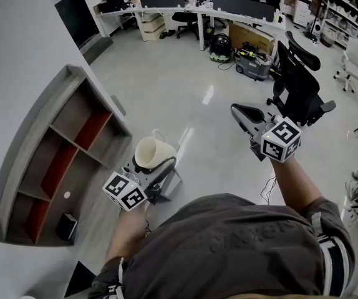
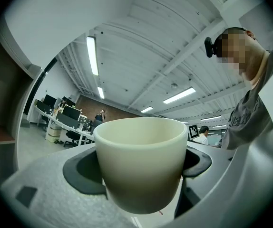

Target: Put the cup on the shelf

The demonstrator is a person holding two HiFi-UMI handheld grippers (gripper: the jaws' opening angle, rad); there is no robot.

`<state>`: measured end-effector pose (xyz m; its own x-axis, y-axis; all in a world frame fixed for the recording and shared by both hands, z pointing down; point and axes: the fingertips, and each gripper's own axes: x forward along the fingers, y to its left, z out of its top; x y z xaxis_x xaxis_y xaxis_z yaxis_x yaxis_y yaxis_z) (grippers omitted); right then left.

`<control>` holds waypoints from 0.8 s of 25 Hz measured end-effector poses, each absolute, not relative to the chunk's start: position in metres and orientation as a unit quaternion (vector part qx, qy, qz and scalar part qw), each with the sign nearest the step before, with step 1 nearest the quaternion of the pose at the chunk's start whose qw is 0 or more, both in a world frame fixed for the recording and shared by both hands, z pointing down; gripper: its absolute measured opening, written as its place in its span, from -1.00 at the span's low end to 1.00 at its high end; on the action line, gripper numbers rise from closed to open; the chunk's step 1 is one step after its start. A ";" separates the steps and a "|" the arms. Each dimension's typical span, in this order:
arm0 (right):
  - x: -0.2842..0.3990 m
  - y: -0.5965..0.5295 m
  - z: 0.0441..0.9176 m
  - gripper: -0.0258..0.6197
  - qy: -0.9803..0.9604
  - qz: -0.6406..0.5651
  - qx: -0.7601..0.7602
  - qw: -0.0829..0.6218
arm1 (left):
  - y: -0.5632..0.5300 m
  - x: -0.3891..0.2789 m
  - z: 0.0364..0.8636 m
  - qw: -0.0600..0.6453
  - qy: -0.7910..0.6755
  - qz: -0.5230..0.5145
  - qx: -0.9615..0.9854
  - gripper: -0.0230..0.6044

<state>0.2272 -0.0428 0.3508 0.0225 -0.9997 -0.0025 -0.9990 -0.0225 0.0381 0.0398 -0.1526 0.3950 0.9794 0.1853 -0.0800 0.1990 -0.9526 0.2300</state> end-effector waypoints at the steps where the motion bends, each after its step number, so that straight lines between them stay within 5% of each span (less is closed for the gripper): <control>1: 0.231 -0.053 0.352 -0.95 -0.698 -0.012 0.716 0.013 | -0.163 0.043 0.396 0.120 0.099 -0.027 0.987 0.46; 20: 0.392 -0.139 0.375 -0.95 -0.734 0.000 0.679 0.011 | -0.241 0.192 0.417 0.134 0.032 -0.025 0.990 0.46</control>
<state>0.3921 -0.1385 0.3753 -0.0783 -0.9968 0.0168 -0.9968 0.0785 0.0154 0.1920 -0.2411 0.4172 0.9967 0.0567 -0.0589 0.0702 -0.9623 0.2629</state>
